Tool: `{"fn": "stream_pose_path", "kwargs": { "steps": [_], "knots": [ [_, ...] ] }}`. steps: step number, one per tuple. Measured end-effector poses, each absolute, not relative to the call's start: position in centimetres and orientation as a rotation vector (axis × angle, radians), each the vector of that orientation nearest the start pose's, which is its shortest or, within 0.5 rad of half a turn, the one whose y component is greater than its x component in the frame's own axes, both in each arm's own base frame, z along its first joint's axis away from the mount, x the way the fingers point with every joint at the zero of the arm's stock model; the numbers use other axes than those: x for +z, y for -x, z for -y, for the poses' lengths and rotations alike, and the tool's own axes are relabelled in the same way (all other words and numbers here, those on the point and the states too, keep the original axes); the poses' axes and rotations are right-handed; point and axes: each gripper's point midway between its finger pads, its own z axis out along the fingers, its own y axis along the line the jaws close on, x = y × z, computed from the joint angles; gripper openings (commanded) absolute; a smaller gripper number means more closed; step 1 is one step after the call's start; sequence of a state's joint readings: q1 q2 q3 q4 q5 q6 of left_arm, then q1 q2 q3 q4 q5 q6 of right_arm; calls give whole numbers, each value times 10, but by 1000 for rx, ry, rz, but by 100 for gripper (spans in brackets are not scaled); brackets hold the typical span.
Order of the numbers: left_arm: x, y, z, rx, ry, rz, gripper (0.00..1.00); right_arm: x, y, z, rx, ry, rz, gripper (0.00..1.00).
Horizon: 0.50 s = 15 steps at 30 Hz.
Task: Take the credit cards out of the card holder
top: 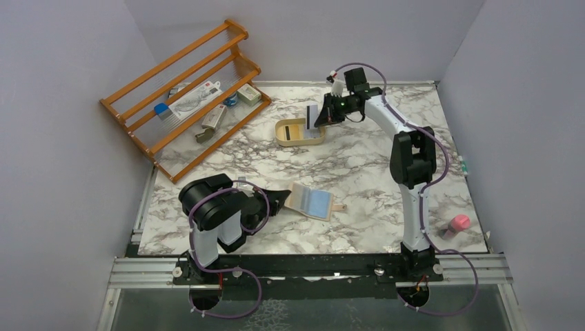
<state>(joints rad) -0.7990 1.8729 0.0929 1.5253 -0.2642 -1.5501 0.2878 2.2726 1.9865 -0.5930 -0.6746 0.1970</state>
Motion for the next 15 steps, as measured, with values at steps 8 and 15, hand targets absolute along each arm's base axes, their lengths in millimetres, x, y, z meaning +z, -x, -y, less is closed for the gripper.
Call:
{"fn": "stream_pose_path", "kwargs": {
  "steps": [8, 15],
  "knots": [
    [48, -251, 247, -1353, 951, -1829, 0, 71, -463, -253, 1000, 394, -2552, 1],
    [48, -251, 247, -1352, 950, -1829, 0, 64, -459, -250, 985, 394, -2571, 1]
  ]
}}
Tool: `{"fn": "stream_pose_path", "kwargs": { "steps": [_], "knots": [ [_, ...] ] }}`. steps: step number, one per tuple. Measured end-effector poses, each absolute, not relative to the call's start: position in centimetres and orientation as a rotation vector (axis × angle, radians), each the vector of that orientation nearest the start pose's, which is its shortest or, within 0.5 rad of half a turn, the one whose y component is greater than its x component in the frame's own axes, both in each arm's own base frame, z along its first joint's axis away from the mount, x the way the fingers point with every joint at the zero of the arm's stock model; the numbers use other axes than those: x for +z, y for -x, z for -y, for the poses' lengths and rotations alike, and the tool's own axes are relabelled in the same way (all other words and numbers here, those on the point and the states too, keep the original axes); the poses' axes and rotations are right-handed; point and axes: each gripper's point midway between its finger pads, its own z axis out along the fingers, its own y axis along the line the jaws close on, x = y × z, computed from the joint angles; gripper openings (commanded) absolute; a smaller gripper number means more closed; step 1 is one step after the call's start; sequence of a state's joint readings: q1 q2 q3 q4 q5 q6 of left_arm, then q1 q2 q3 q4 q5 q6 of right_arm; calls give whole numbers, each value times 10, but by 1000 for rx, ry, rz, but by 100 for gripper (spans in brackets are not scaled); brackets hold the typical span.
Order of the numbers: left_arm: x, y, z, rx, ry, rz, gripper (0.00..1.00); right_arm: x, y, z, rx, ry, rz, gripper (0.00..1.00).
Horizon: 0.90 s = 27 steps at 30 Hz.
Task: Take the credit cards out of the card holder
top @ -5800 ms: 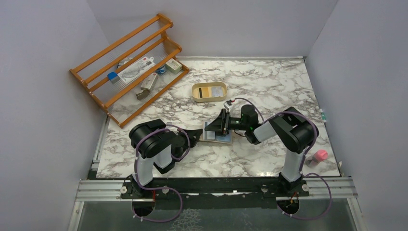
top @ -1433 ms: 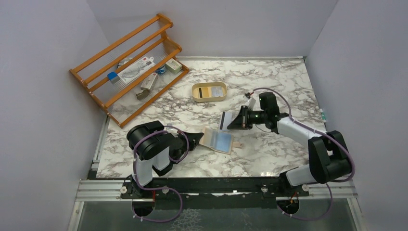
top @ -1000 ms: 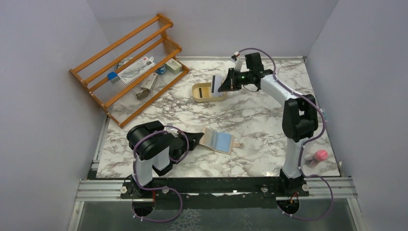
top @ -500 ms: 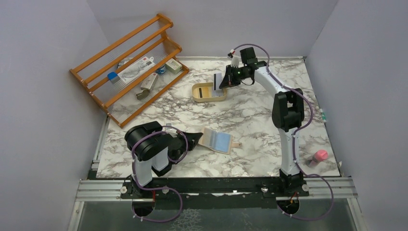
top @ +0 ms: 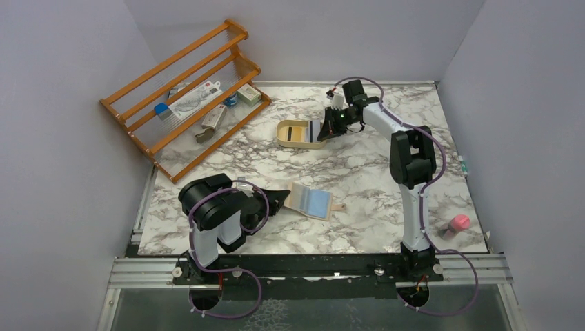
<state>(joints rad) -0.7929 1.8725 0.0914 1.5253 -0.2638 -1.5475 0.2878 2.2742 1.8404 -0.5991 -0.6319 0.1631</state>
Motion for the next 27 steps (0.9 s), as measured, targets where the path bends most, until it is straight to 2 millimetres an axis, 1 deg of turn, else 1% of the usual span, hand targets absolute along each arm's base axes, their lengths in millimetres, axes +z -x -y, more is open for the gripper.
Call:
{"fn": "stream_pose_path", "kwargs": {
  "steps": [8, 13, 16, 17, 18, 22, 23, 25, 27],
  "knots": [
    [48, -252, 245, -1347, 955, -1824, 0, 62, -463, -248, 958, 388, -2572, 11],
    [48, -253, 245, -1346, 957, -1823, 0, 61, -466, -243, 931, 371, -2576, 23],
    [48, -253, 245, -1346, 957, -1823, 0, 63, -469, -239, 924, 359, -2571, 30],
    [48, -253, 245, -1346, 957, -1823, 0, 65, -470, -237, 921, 354, -2567, 32],
    [48, -253, 245, -1346, 957, -1823, 0, 67, -471, -235, 919, 348, -2564, 35],
    [48, -253, 244, -1344, 959, -1822, 0, 76, -476, -229, 907, 324, -2548, 38],
    [48, -253, 243, -1343, 959, -1821, 0, 80, -478, -227, 903, 319, -2541, 42],
    [48, -254, 243, -1341, 959, -1822, 0, 88, -485, -225, 894, 311, -2519, 47],
    [49, -254, 243, -1341, 952, -1820, 0, 103, -492, -225, 885, 308, -2484, 50]
  ]
}}
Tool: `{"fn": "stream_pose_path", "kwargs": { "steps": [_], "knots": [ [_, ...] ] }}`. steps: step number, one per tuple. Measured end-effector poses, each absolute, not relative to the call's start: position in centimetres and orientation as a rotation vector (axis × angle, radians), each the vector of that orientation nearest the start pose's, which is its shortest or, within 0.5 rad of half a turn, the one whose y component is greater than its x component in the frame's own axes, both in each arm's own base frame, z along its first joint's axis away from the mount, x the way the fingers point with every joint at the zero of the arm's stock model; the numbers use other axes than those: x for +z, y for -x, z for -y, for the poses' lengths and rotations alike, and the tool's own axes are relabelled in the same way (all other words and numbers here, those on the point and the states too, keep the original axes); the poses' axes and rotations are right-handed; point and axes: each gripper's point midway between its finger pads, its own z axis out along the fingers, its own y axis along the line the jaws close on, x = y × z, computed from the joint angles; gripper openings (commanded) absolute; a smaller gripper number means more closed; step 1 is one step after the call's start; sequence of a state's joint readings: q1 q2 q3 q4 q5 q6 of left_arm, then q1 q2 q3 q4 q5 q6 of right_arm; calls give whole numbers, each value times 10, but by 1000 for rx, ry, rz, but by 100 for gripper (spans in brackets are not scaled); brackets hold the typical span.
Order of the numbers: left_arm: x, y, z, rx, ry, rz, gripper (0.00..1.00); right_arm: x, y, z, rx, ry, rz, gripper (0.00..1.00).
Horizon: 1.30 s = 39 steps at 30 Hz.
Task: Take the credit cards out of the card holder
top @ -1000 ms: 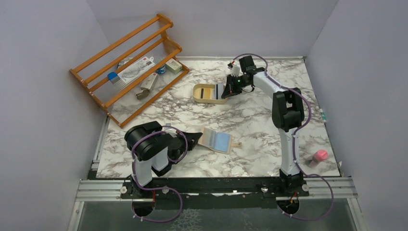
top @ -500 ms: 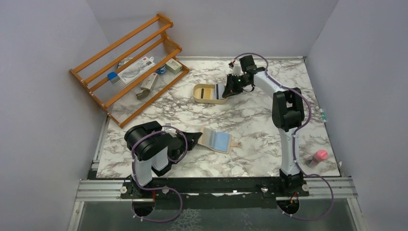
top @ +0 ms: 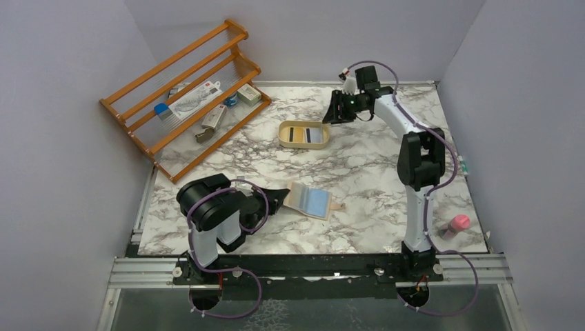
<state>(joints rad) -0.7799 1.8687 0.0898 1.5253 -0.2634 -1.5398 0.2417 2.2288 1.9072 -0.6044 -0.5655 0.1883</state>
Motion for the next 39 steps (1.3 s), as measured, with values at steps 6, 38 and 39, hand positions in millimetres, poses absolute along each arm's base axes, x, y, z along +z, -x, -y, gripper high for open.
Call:
{"fn": "stream_pose_path", "kwargs": {
  "steps": [6, 38, 39],
  "knots": [
    [73, -258, 247, -1381, 889, -1760, 0, 192, -478, -222, 880, 333, -2306, 52],
    [103, -273, 256, -1259, 680, -1753, 0, 106, -268, -312, 901, 567, -2535, 68],
    [103, -273, 256, -1258, 680, -1753, 0, 105, -267, -314, 902, 571, -2537, 68]
  ]
}}
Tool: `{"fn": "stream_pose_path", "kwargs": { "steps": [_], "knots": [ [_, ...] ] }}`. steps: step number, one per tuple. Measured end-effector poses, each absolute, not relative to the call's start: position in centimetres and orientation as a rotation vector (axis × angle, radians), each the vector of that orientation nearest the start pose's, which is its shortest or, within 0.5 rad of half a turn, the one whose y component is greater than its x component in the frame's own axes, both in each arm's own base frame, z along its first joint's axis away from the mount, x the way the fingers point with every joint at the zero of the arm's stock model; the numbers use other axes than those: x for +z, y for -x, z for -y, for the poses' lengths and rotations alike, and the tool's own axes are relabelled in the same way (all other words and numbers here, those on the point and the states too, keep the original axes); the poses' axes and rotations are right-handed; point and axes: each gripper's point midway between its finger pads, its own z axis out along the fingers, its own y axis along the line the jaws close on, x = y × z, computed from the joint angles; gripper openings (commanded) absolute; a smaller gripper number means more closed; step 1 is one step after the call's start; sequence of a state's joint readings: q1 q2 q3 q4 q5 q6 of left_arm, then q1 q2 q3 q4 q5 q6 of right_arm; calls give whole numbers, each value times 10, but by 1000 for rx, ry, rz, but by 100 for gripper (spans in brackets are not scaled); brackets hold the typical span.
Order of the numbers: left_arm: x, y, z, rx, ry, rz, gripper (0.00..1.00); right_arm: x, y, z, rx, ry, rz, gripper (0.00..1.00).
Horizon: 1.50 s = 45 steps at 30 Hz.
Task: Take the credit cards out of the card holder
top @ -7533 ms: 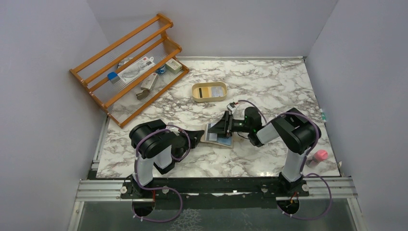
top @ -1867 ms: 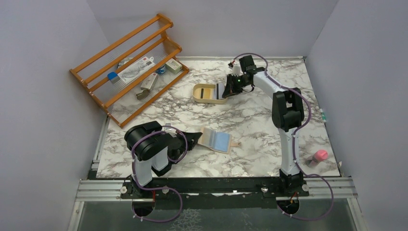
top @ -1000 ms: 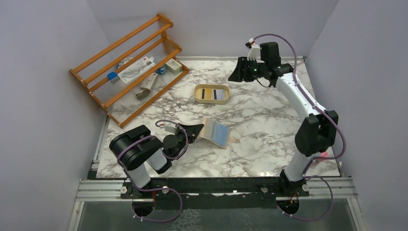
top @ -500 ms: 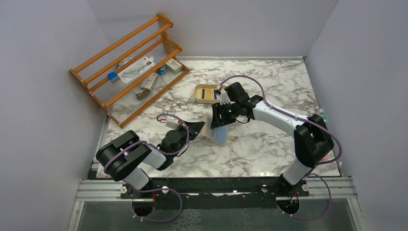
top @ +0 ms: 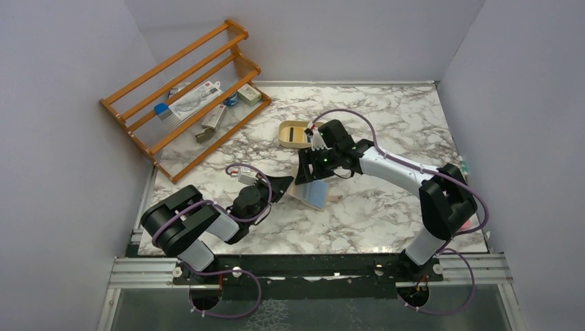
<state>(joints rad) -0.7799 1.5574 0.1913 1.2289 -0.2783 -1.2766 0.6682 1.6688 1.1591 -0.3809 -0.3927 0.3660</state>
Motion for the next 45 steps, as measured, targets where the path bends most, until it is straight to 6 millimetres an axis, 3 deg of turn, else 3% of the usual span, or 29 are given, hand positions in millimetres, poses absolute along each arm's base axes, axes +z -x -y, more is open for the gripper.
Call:
{"fn": "stream_pose_path", "kwargs": {
  "steps": [9, 23, 34, 40, 45],
  "knots": [
    [103, -273, 256, -1255, 677, -1754, 0, 85, -265, -320, 881, 573, -2579, 68],
    [98, -273, 255, -1235, 678, -1772, 0, 75, -265, -318, 849, 559, -2590, 68],
    [86, -271, 250, -1192, 690, -1807, 0, 38, -252, -307, 822, 551, -2662, 69],
    [83, -270, 246, -1182, 701, -1807, 0, 38, -253, -308, 830, 547, -2645, 71],
    [81, -269, 245, -1180, 709, -1809, 0, 40, -254, -299, 773, 528, -2632, 78]
  ]
}}
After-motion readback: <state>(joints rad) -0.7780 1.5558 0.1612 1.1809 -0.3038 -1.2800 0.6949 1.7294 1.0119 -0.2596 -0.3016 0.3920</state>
